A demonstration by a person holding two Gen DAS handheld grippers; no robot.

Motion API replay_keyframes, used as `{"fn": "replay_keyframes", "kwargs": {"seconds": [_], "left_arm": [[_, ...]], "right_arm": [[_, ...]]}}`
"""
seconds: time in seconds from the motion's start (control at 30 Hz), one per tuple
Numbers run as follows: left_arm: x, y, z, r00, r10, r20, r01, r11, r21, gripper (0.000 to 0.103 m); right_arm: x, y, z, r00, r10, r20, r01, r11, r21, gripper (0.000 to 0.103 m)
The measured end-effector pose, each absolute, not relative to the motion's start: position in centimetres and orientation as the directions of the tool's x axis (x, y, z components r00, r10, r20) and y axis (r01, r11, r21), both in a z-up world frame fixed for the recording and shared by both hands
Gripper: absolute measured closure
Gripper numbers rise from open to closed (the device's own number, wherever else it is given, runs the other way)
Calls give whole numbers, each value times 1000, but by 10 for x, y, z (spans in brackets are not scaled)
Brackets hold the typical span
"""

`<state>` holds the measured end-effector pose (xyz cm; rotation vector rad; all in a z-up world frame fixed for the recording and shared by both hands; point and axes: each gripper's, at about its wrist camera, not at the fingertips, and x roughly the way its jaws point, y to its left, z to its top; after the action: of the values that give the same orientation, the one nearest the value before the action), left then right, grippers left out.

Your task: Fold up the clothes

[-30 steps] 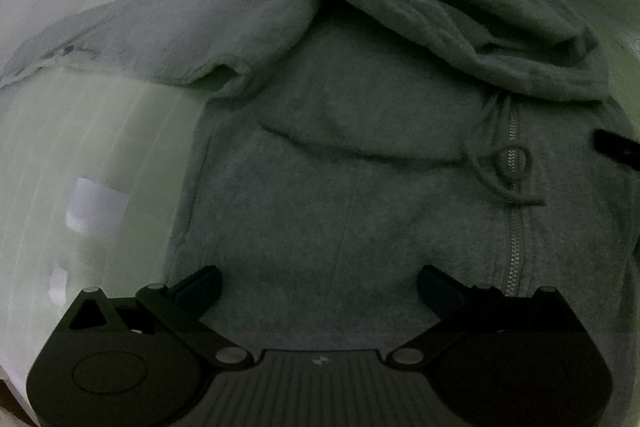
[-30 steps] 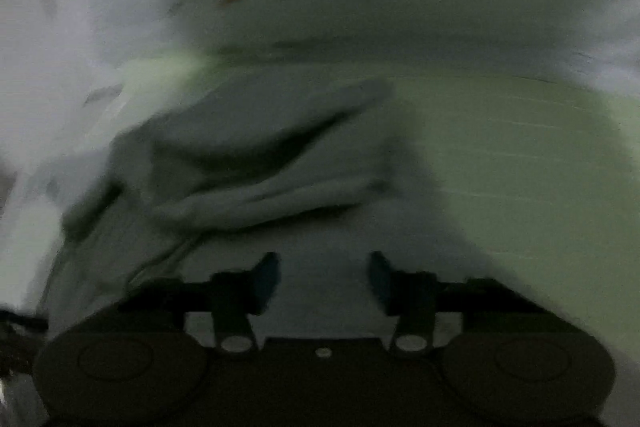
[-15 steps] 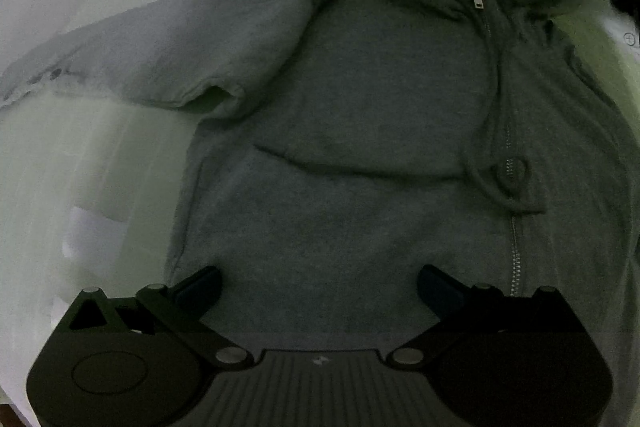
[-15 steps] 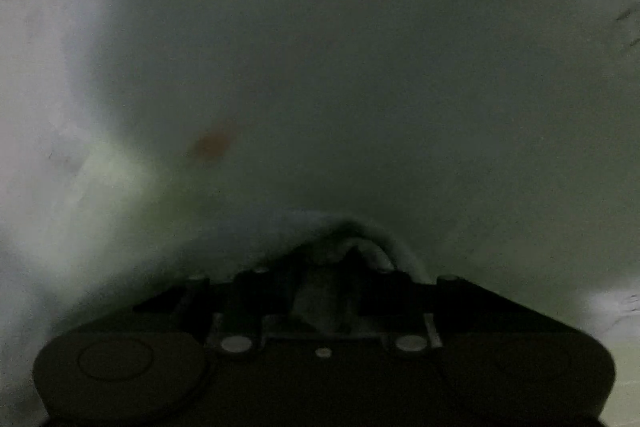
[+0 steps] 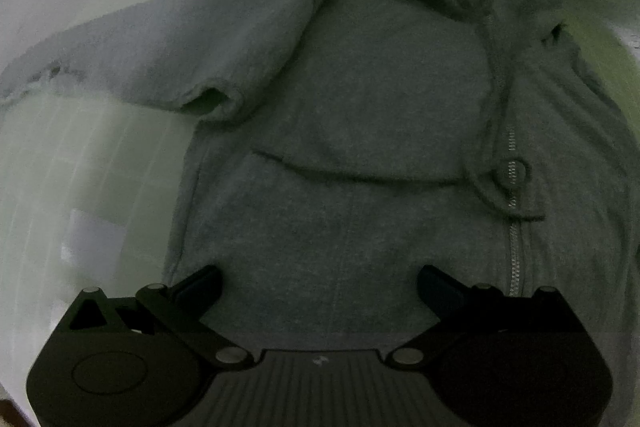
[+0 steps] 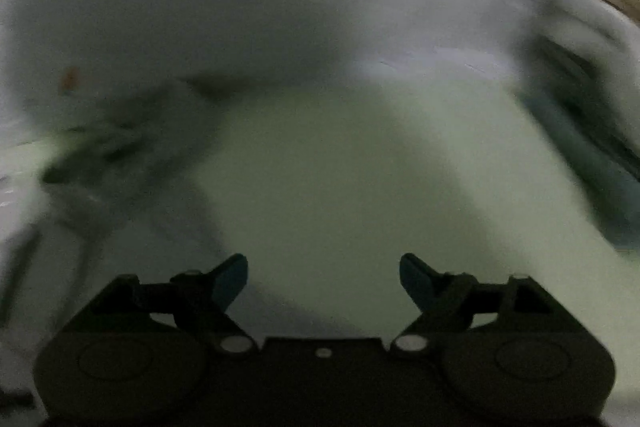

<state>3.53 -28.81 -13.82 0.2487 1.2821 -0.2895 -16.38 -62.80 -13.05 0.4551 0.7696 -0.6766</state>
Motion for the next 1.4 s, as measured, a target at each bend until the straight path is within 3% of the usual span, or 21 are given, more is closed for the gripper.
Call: {"fn": "replay_keyframes", "kwargs": {"seconds": [0.13,0.27,0.5,0.6,0.73,0.87,1.03,1.13,1.2,1.27,1.3,1.33,1.4], "left_arm": [[33,-302,-126,265,-103,-959,362,932,0,0],[10,-353,-98,293,-206,-934,543,840,-14,0],[-52,-453,-86,263,-329,-907,841,539,49,0],[-74,-485,-89,252,-345,-904,887,457,73,6],[-102,-508,-105,278,-322,-905,928,333,167,23],[-114,-522,-119,319,-293,-901,936,244,252,35],[-115,-534,-124,346,-275,-897,933,204,297,35],[-115,-535,-128,326,-275,-904,942,176,286,34],[-115,-534,-129,325,-296,-898,943,169,285,35],[-112,-536,-131,307,-313,-899,948,182,260,52],[-111,-536,-132,327,-307,-894,940,204,274,75],[-109,-537,-134,350,-300,-887,930,226,290,93],[-104,-537,-131,373,-312,-874,918,260,299,93]], "right_arm": [[-257,-629,-125,404,-517,-755,837,543,75,16],[-330,-637,-121,285,-614,-736,932,358,62,12],[-392,-646,-135,185,-647,-739,983,115,146,8],[-418,-645,-141,138,-650,-748,985,14,170,8],[-442,-648,-150,82,-635,-768,987,-53,149,8],[-457,-656,-159,70,-604,-794,971,-143,194,28],[-461,-659,-163,80,-592,-802,960,-170,221,32],[-458,-660,-163,61,-598,-799,964,-172,202,47],[-458,-660,-163,60,-600,-798,966,-165,197,64],[-460,-661,-163,75,-602,-795,966,-155,208,78],[-463,-662,-162,91,-606,-790,962,-151,227,89],[-465,-663,-161,97,-612,-785,960,-152,237,92],[-464,-669,-152,99,-641,-761,961,-138,241,93]]}}
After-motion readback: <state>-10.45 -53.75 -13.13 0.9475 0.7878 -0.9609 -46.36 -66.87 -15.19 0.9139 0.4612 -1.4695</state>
